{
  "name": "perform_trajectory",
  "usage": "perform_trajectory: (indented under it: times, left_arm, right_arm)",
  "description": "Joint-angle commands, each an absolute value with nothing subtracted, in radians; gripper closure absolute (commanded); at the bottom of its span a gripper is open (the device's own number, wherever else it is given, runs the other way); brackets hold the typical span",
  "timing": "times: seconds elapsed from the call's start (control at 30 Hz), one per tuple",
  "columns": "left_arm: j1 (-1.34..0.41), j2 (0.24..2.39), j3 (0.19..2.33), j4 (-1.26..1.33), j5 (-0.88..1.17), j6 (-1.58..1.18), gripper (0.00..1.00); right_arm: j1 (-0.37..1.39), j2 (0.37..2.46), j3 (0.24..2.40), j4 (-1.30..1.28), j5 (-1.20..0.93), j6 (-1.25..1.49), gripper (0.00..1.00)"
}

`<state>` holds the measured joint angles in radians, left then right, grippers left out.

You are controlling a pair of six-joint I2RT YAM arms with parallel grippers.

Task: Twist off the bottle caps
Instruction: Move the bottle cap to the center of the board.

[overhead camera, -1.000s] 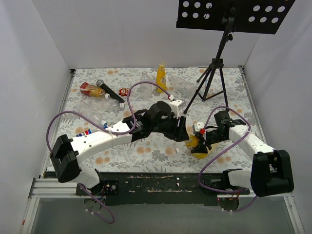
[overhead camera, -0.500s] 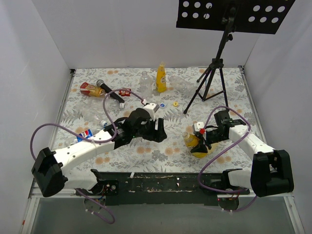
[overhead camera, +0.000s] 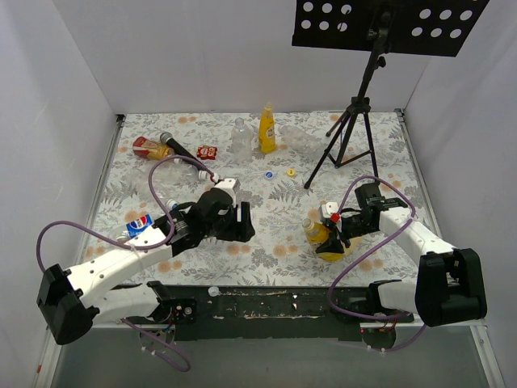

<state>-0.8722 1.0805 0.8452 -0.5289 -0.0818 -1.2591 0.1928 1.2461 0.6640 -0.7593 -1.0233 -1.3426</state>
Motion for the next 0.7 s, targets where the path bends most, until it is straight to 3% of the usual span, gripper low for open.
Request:
perform_trajectory:
  times: [0.0,0.2,0.37,0.67]
  left_arm:
    - [-0.867,1.032,0.874,-0.786,-0.109,-1.382,0.35]
    - [-0.87,0.933,0.821,-0.989,-0.04,-1.573,0.39]
    - [-0.919,0.907,0.789,-1.134,-0.112,-1.738,0.36]
    - [-1.008,1.074,0.704,-1.108,-0.198,-1.882,0.34]
  right_arm:
    - [0.198,1.236,0.701,-0.749,-1.088,-1.351,0.99]
    - [0.199,1.243,0.703,-0.75,-1.089,-1.351,0.99]
    - [0.198,1.246,0.704,-0.752,-1.092,-1.351,0.99]
    - [0.198,1.238,0.703,-0.752,-1.092,-1.35,0.99]
